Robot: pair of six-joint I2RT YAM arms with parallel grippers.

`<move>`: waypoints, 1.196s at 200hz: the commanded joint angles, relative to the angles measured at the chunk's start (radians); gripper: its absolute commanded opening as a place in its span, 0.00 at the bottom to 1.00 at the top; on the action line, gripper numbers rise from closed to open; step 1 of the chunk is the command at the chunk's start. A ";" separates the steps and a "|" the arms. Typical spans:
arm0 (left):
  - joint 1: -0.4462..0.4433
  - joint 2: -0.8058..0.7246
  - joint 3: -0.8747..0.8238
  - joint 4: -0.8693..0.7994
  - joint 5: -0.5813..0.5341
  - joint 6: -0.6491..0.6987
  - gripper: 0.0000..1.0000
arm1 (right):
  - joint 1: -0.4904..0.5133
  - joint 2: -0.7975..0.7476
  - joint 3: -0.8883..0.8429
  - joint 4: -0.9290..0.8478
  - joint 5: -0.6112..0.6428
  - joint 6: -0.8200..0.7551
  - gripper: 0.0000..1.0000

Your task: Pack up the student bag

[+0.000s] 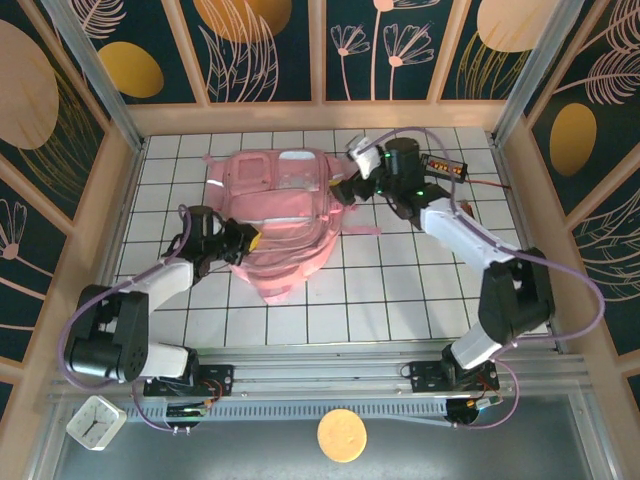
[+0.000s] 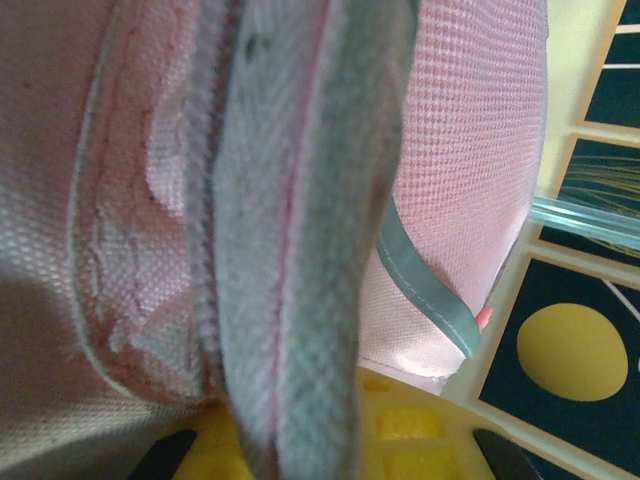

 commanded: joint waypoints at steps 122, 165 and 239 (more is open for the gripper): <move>-0.154 0.083 0.188 0.058 -0.010 -0.003 0.70 | -0.246 -0.319 -0.237 0.254 0.011 0.626 0.99; -0.154 -0.088 0.186 -0.184 -0.004 0.169 0.99 | -0.256 -0.308 -0.224 0.315 0.011 0.661 0.99; -0.152 -0.454 0.258 -0.537 -0.410 0.488 0.99 | -0.259 -0.311 -0.196 0.401 -0.032 0.615 0.99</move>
